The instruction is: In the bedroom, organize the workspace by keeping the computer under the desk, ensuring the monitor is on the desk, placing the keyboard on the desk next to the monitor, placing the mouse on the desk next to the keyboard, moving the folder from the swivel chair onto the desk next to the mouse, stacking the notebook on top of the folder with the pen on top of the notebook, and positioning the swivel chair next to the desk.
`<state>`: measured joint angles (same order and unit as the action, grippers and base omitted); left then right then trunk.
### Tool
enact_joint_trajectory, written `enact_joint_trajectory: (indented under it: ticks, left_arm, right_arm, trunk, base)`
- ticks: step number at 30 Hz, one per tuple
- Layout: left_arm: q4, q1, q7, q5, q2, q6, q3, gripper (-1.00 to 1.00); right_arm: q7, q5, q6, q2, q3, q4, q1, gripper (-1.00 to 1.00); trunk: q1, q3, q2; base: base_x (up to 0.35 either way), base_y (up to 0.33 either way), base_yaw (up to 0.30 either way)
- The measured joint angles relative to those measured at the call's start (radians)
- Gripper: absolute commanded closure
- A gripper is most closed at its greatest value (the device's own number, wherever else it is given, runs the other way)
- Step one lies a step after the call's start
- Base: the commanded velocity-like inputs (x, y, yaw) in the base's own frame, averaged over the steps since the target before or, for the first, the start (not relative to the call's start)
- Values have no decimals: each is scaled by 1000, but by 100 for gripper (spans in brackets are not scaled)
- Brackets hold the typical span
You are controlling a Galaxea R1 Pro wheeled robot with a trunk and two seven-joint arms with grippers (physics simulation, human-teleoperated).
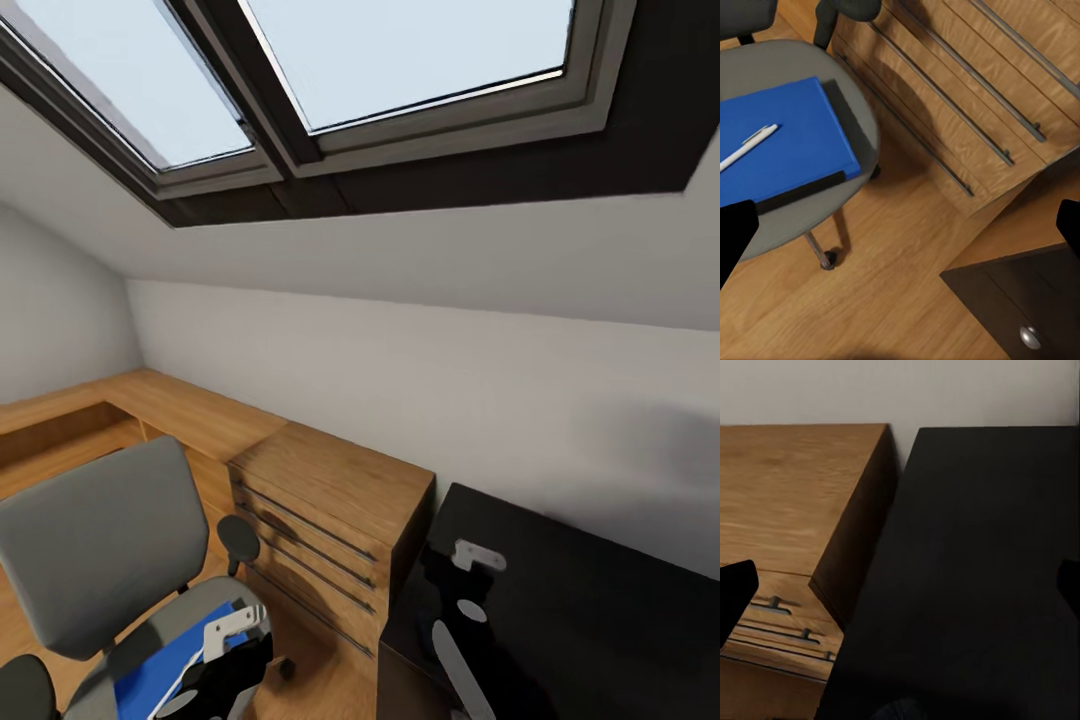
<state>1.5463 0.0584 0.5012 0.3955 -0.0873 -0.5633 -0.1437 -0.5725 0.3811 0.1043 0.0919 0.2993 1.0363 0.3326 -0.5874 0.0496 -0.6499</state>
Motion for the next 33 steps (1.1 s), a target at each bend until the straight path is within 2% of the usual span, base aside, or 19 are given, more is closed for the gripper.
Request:
enact_joint_trajectory:
  ticks: [3, 4, 8, 10, 12, 18, 28, 33]
  left_arm:
    - [4, -1, 0, 0, 0, 1, -1, -100]
    - [11, -1, 0, 0, 0, 1, -3, -100]
    - [17, 0, 0, 0, 0, 1, -6, -100]
    - [20, 0, 0, 0, 0, 1, -7, -100]
    - [21, 0, 0, 0, 0, 2, -9, -100]
    - [21, 0, 0, 0, 1, 1, -17, -100]
    - [21, 0, -1, 0, 1, 0, -19, -100]
    - [21, 0, -1, 0, 1, 0, -20, -100]
  right_arm:
    - [1, -22, 1, -2, 0, -55, 29, -100]
    - [3, -31, 3, -3, 0, -141, 74, -100]
    - [17, -36, 2, -4, -1, -254, 136, -100]
    - [72, -38, 0, -7, -2, -378, 201, -100]
    - [114, -40, 0, -10, -3, -431, 227, -100]
    - [173, -41, 1, -18, -4, -488, 253, -100]
    - [186, -42, 5, -22, -3, -511, 259, -100]
    - [188, -42, 33, -18, 0, -547, 276, -100]
  trunk:
    - [-12, 9, -21]
    - [-15, 13, -28]
    - [-31, 25, -56]
    - [-38, 31, -70]
    - [-46, 38, -84]
    - [-69, 57, -126]
    - [-107, 88, -196]
    - [-127, 104, -231]
  base:
    - [0, 0, 0]
    - [0, 0, 0]
    - [0, 0, 0]
    - [0, 0, 0]
    - [0, 0, 0]
    - [0, 0, 0]
    - [0, 0, 0]
    - [0, 0, 0]
